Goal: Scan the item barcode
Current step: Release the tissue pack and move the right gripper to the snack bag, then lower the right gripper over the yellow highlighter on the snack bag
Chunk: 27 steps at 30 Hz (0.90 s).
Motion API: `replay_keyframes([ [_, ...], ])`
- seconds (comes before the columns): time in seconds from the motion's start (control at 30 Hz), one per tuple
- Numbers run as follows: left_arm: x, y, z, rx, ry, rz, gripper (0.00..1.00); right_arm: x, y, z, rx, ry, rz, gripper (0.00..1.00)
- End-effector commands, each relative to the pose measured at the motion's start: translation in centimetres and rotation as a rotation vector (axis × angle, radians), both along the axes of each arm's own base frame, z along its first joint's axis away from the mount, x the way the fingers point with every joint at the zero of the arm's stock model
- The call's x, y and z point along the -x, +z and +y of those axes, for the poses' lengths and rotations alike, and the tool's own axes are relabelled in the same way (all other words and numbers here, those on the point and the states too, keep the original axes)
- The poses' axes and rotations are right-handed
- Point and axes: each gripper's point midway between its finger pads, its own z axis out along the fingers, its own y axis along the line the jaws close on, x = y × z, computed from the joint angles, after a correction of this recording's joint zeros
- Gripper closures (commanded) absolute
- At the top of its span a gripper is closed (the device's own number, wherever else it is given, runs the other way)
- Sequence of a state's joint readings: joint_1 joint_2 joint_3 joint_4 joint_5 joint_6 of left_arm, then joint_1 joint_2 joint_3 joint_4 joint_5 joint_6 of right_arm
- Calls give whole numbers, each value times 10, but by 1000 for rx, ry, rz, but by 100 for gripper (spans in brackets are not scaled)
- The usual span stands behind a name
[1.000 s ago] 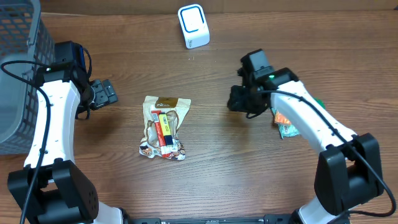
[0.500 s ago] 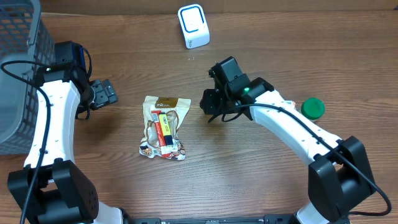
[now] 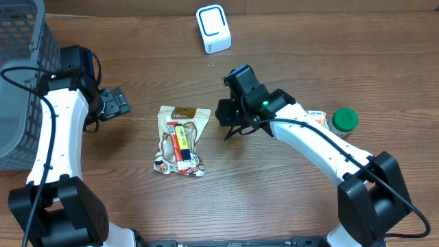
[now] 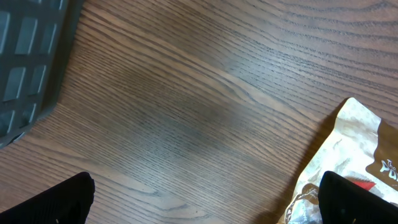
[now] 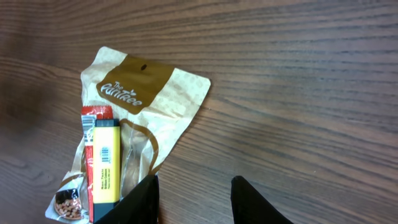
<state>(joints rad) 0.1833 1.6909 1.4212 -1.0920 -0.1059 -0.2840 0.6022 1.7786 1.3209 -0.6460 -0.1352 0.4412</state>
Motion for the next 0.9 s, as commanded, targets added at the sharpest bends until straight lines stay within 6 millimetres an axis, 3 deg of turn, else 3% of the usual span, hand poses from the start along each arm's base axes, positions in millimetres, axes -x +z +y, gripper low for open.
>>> replay_keyframes([
  [0.0, -4, 2, -2, -6, -22, -5, 0, -2, -5, -1, 14, -11, -9, 62],
  [0.33, -4, 2, -2, -6, -22, -5, 0, 2, -24, -3, 16, -17, 1, 62],
  [0.63, -4, 2, -2, -6, -22, -5, 0, -1, -21, 1, -2, -12, -17, 62],
  [0.87, -4, 2, -2, -6, -22, -5, 0, 21, -16, 35, -64, 76, 0, 62],
])
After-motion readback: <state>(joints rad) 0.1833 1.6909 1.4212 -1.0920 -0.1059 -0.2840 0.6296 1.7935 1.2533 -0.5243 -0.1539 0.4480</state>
